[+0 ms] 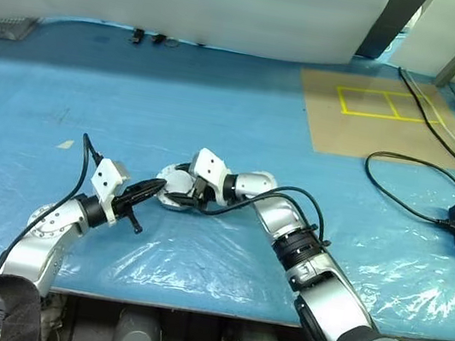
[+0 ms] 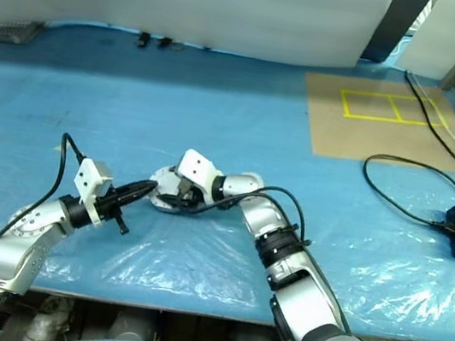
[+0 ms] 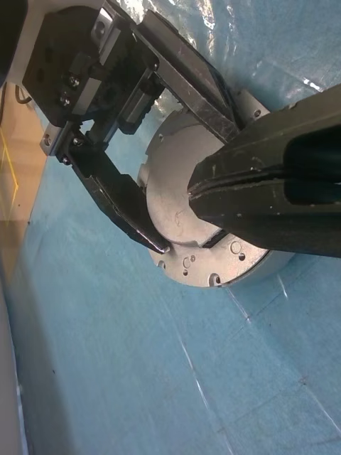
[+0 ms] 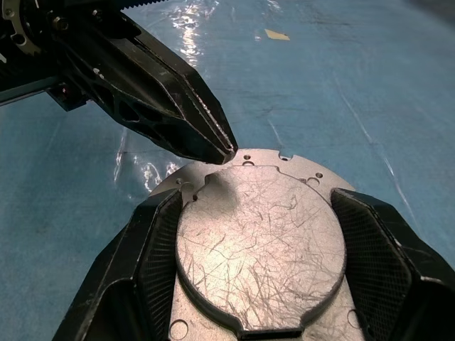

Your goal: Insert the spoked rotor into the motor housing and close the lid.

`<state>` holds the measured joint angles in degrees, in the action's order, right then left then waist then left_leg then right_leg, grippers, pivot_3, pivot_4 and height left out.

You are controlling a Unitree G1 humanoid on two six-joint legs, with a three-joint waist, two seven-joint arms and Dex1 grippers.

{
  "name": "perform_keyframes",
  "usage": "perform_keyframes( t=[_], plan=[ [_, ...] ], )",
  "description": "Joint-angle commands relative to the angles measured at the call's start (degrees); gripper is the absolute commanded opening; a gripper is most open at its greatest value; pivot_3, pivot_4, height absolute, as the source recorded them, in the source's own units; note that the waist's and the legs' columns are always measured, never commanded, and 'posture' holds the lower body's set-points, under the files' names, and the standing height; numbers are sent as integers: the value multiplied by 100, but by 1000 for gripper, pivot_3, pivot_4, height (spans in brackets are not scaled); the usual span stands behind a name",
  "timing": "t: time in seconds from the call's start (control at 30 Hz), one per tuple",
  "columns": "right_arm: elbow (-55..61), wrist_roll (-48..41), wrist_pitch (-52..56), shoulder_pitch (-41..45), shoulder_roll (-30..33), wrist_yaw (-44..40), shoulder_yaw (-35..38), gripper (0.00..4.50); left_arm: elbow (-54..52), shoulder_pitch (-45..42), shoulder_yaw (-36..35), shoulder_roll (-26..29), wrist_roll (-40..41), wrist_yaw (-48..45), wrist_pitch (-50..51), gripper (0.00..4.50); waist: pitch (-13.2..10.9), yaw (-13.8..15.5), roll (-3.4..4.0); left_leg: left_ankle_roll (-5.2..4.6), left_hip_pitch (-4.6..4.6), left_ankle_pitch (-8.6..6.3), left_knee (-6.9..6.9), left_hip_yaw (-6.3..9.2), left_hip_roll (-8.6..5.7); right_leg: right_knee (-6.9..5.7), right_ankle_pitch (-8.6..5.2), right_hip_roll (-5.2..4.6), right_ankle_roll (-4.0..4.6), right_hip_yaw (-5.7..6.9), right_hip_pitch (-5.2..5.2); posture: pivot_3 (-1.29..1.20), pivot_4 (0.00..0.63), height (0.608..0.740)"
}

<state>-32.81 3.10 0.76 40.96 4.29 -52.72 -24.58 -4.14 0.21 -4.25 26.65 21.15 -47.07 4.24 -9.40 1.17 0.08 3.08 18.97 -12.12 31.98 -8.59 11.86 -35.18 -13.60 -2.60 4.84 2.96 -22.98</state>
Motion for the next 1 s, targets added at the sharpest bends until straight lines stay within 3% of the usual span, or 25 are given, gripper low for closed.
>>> perform_keyframes(
  t=[0.03, 0.53, 0.63, 1.0],
  plan=[
    [-710, 487, 83, -252, 210, 117, -290, 2974, -42, -57, -20, 48, -18, -37, -76, 0, 1, -1, 2, 0, 0, 0, 0, 0, 0, 0, 0, 0, -1, 0, 1, 0, 150, 740],
    [-1021, -18, -38, -9, -50, -479, -40, 2974, -22, -59, 0, 33, -42, -56, -76, 0, 11, -10, 18, -1, -3, 0, 0, 1, 0, -1, -3, -1, -5, 0, 3, 0, 150, 740],
    [-1063, -159, 23, 71, -149, -678, 87, 2974, -28, -46, 0, 31, -44, -50, -73, 0, 11, -28, 17, 0, 9, 0, -9, 0, 0, 12, 16, 0, 30, 0, -5, 0, 150, 740],
    [-1809, 390, -1011, 328, -230, -787, -230, 2974, -105, 42, -1, 15, -48, -1, -47, 0, 12, -45, 16, -1, 0, 0, -48, -8, 1, 35, 17, 6, 35, 2, -8, 0, 150, 740]
  ],
)
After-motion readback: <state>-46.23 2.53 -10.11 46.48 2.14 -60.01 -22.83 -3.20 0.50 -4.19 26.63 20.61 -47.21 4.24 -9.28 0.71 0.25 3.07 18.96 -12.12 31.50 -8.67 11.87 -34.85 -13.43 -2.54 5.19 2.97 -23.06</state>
